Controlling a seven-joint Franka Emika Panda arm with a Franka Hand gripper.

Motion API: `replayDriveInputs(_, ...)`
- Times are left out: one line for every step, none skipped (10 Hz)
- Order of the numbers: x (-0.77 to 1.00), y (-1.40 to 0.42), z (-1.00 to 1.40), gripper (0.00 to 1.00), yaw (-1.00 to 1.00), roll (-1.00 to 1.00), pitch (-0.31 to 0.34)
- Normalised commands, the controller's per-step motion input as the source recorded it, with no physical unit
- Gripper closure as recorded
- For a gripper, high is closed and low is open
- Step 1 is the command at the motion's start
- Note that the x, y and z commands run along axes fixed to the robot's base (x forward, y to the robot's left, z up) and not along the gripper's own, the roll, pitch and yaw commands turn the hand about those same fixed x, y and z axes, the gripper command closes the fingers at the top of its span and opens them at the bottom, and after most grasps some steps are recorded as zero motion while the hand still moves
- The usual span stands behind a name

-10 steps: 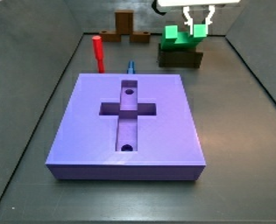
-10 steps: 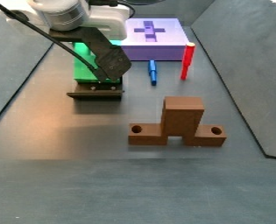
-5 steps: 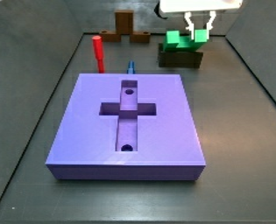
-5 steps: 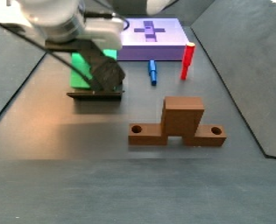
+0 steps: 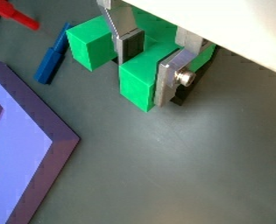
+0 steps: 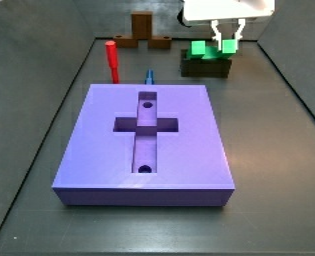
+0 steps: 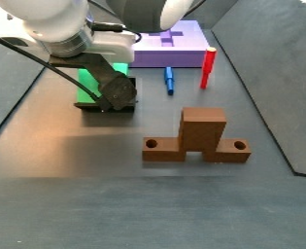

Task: Pick up the green object. Move up. Place the green object on the fixture. Regrasp the green object. Move to above the board. Insert the green object.
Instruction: Place the green object on the fixture, then regrasp the green object.

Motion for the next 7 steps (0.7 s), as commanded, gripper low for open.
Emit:
replayDriveInputs(0.0, 0.0, 0.0, 1.0, 0.0, 0.0, 0.0)
replayDriveInputs(0.0, 0.0, 0.0, 0.0, 0.0, 0.0, 0.0)
replayDriveInputs(0.0, 0.0, 0.0, 0.0, -0.02, 0.0, 0.0)
replayDriveInputs(-0.02, 0.0, 0.01, 0.0, 0.0, 0.04, 0.0)
replayDriveInputs(0.0, 0.0, 0.1, 0.0, 0.0, 0.41, 0.0)
replayDriveInputs(0.0, -0.04, 0.37, 0.0, 0.0, 0.79, 0.037)
replayDriveInputs(0.0, 0.0, 0.42, 0.0, 0.05, 0.83, 0.137)
